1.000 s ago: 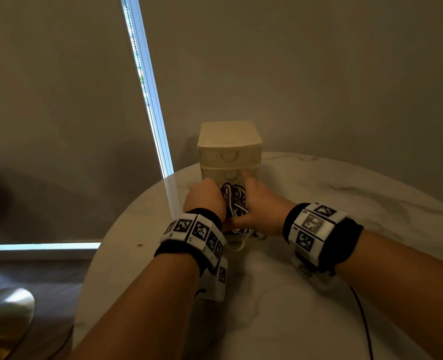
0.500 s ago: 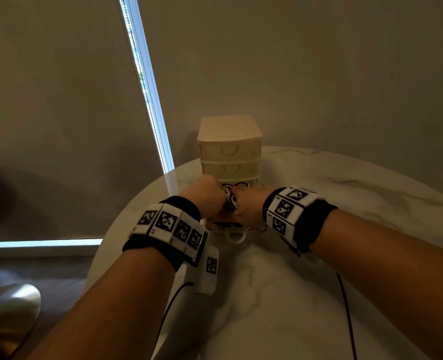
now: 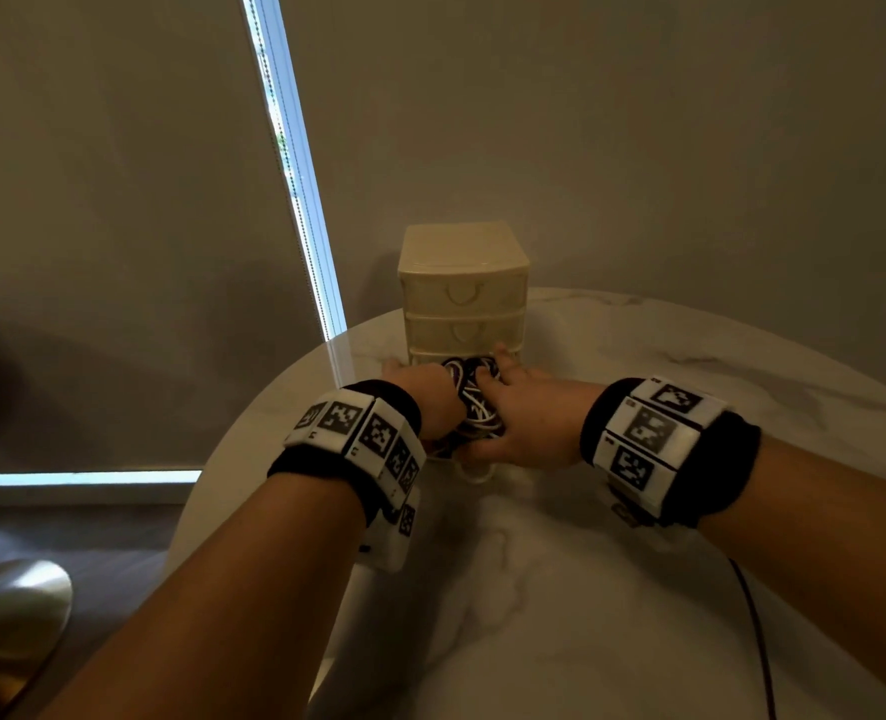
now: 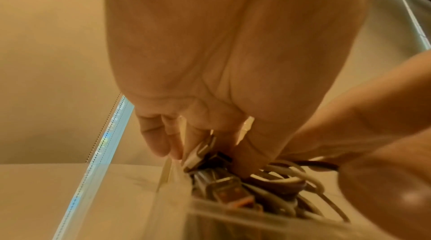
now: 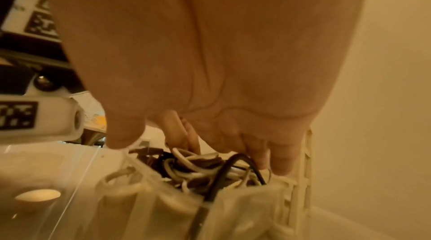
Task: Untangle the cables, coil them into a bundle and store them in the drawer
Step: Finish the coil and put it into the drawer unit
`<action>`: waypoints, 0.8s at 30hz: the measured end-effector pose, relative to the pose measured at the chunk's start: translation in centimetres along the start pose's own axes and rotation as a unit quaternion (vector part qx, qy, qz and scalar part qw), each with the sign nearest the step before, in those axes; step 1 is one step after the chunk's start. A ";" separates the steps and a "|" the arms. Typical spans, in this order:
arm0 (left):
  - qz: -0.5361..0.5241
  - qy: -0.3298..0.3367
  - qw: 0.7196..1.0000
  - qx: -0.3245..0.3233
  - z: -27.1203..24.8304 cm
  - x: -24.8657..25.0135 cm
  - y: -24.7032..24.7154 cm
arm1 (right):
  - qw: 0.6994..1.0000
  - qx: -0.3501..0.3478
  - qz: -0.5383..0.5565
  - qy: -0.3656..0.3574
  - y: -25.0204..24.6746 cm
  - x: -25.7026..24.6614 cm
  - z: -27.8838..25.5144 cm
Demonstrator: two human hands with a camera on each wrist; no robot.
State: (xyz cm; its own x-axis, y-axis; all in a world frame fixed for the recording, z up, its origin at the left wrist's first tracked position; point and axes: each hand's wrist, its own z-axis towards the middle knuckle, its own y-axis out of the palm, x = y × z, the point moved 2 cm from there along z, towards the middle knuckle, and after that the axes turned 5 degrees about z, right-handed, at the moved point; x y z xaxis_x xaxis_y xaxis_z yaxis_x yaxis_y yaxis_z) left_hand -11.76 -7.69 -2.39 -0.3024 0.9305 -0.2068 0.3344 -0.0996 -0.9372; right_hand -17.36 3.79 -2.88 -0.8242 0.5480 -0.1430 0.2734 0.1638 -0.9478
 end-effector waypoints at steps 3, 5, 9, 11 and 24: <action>-0.032 -0.006 0.999 0.031 0.3 -0.2 0.3 | 1.000 -0.005 -0.003 -0.012 0.6 0.1 0.4; -0.062 -0.017 0.996 0.061 0.6 -0.4 0.8 | 1.000 -0.012 -0.015 -0.014 0.6 -0.2 0.7; -0.047 -0.003 0.998 0.047 0.5 -0.1 0.6 | 0.999 -0.022 -0.028 -0.008 0.3 -0.5 1.1; -0.012 -0.004 1.000 0.023 0.5 0.1 -0.1 | 0.999 -0.024 -0.024 -0.003 0.1 -0.2 1.3; -0.223 -0.077 0.963 0.127 0.9 -1.2 -0.5 | 0.999 0.031 0.040 -0.012 -0.2 1.1 3.6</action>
State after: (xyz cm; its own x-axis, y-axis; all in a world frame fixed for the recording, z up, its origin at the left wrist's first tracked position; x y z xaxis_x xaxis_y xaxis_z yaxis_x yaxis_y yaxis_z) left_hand -12.38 -9.10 -1.87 -0.5006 0.8393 0.2119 -0.0824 0.1974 -0.9768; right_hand -20.10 1.40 -3.83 -0.8126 0.5379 -0.2244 0.3081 0.0696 -0.9488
